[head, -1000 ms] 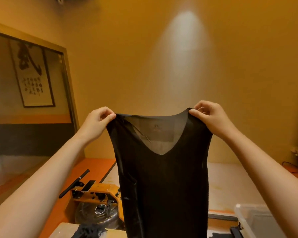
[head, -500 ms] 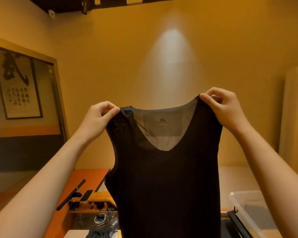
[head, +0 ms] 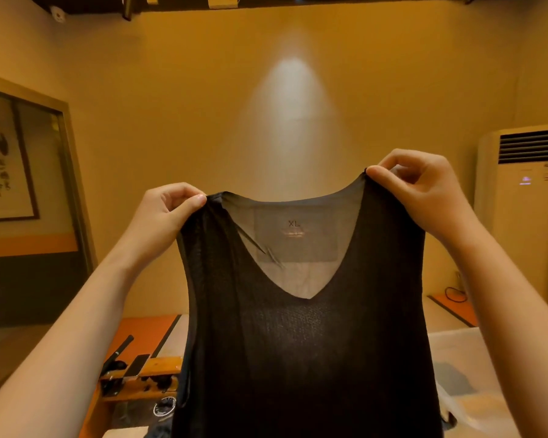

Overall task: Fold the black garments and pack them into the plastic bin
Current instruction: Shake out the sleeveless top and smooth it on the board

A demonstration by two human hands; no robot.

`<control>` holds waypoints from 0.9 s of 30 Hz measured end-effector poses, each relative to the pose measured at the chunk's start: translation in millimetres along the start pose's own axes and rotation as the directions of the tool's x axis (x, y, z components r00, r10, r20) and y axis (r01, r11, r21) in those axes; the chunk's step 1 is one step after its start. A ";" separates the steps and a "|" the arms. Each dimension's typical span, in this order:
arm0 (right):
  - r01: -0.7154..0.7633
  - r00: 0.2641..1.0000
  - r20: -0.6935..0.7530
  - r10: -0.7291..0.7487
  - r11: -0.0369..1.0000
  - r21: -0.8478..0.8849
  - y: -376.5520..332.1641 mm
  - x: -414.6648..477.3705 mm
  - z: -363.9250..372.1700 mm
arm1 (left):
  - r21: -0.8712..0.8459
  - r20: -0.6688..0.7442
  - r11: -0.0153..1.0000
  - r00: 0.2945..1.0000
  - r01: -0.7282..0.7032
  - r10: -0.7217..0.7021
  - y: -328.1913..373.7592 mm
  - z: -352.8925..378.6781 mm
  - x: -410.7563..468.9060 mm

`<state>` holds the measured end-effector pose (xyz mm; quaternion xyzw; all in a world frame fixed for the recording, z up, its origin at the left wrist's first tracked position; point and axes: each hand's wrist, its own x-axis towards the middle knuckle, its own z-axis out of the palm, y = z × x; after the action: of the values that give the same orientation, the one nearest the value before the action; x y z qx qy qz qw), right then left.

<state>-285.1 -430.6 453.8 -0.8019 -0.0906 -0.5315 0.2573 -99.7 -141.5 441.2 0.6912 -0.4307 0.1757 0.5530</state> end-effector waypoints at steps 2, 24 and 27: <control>-0.010 1.000 0.013 0.010 1.000 -0.021 8.0 2.1 3.3 | 0.007 0.002 1.000 1.000 0.006 -0.006 -9.5 4.5 6.9; -0.474 0.499 0.420 0.758 0.645 -0.600 420.1 -214.6 353.1 | 0.718 0.264 0.590 0.639 0.370 -0.722 -513.2 230.6 -46.5; -0.412 0.495 0.494 0.715 0.694 -0.591 418.5 -270.2 371.9 | 0.756 0.301 0.598 0.669 0.267 -0.680 -526.2 254.7 -98.2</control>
<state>76.8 -562.9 -34.1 -0.9555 0.2037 -0.0786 0.1981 200.7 -326.3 -35.2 0.9493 -0.2711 -0.0599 0.1472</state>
